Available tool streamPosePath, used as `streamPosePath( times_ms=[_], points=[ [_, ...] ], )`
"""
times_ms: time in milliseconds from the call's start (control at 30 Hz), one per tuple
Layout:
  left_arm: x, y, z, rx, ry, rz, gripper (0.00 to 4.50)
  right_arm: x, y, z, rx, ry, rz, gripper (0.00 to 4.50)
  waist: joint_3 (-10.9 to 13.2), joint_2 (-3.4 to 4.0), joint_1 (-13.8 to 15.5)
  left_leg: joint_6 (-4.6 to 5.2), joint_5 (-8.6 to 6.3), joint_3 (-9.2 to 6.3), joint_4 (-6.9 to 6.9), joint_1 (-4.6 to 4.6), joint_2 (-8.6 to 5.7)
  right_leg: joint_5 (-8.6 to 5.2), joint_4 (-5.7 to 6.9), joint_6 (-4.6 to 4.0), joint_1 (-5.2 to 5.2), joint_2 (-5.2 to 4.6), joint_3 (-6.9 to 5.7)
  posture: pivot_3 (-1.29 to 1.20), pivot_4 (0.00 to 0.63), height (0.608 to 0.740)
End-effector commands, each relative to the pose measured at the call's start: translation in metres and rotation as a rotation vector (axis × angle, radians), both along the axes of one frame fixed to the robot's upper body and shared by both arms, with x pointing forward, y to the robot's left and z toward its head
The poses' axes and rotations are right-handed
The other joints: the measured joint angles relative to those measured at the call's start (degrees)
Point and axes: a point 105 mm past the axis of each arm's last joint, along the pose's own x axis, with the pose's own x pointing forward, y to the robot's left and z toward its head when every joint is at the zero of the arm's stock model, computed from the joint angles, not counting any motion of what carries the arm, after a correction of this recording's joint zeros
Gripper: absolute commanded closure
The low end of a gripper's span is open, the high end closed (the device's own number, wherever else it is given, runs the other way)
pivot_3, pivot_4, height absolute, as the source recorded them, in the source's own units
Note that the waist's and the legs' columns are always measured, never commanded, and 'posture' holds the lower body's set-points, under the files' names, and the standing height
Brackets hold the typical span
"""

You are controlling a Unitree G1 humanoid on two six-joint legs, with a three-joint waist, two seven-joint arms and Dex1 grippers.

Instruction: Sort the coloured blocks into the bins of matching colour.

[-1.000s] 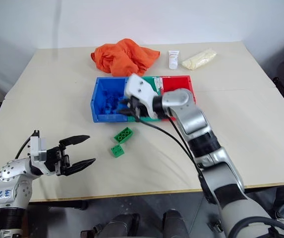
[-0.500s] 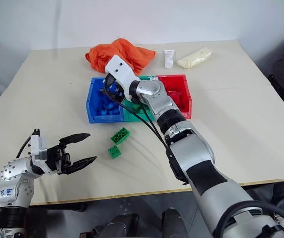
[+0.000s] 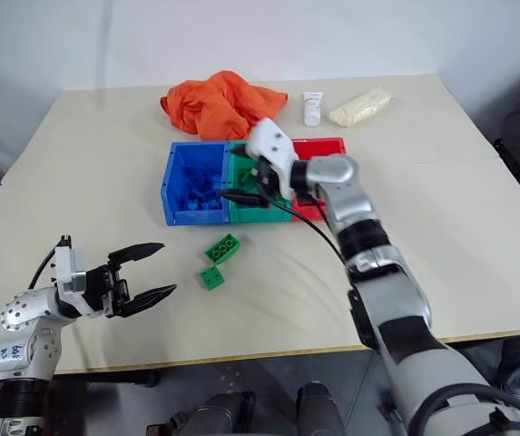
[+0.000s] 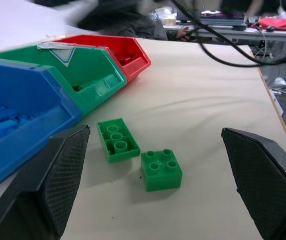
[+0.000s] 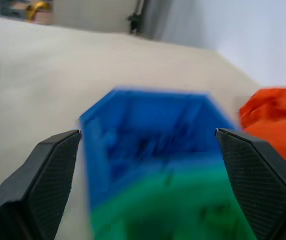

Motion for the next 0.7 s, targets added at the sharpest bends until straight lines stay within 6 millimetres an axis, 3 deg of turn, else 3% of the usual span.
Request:
streamPosePath(
  times_ms=[33,133,233,333,533,700],
  points=[
    [-0.002,0.007,0.010,0.017,-0.047,0.035,0.00,-0.023,-0.022,0.013,-0.006,-0.044,0.095,0.02,0.0,0.00,0.0,0.00,0.00,0.02,-0.03,0.00,0.01,0.00,-0.03,0.00,0.00,0.00,0.00,0.00,0.150,0.740],
    [-0.005,0.011,0.011,0.024,-0.048,0.059,0.00,-0.041,-0.052,0.001,-0.051,0.018,0.125,0.02,0.0,0.00,-0.1,0.00,0.00,0.07,-0.07,0.00,0.04,0.00,-0.19,0.00,-0.02,0.00,-0.01,0.00,0.150,0.740],
    [-0.013,0.019,0.010,0.048,-0.032,0.094,0.00,-0.058,-0.095,-0.018,-0.156,0.092,0.113,0.02,0.0,0.00,0.1,0.01,-0.01,0.09,-0.09,0.00,0.06,0.00,-0.38,0.00,0.00,0.00,0.00,0.00,0.150,0.740],
    [-0.027,0.032,0.004,0.111,0.017,0.116,0.00,-0.059,-0.126,-0.027,-0.226,0.114,0.028,0.02,0.0,0.03,0.4,0.05,-0.03,0.25,-0.11,0.00,0.07,-0.01,-0.67,0.00,0.04,0.00,0.03,0.00,0.150,0.740],
    [-0.051,0.058,-0.001,0.242,0.108,0.160,0.00,-0.062,-0.146,-0.024,-0.232,0.121,-0.052,0.02,0.0,0.09,1.3,0.03,-0.05,0.42,-0.13,0.00,0.20,-0.01,-0.98,-0.01,0.07,0.09,0.05,0.00,0.150,0.740],
    [-0.064,0.067,0.001,0.284,0.143,0.185,0.00,-0.065,-0.151,-0.024,-0.229,0.127,-0.074,0.02,0.1,0.15,3.0,0.13,-0.12,0.45,-0.06,0.00,0.18,-0.01,-1.11,-0.01,0.17,0.06,0.06,0.00,0.150,0.740]
  ],
)
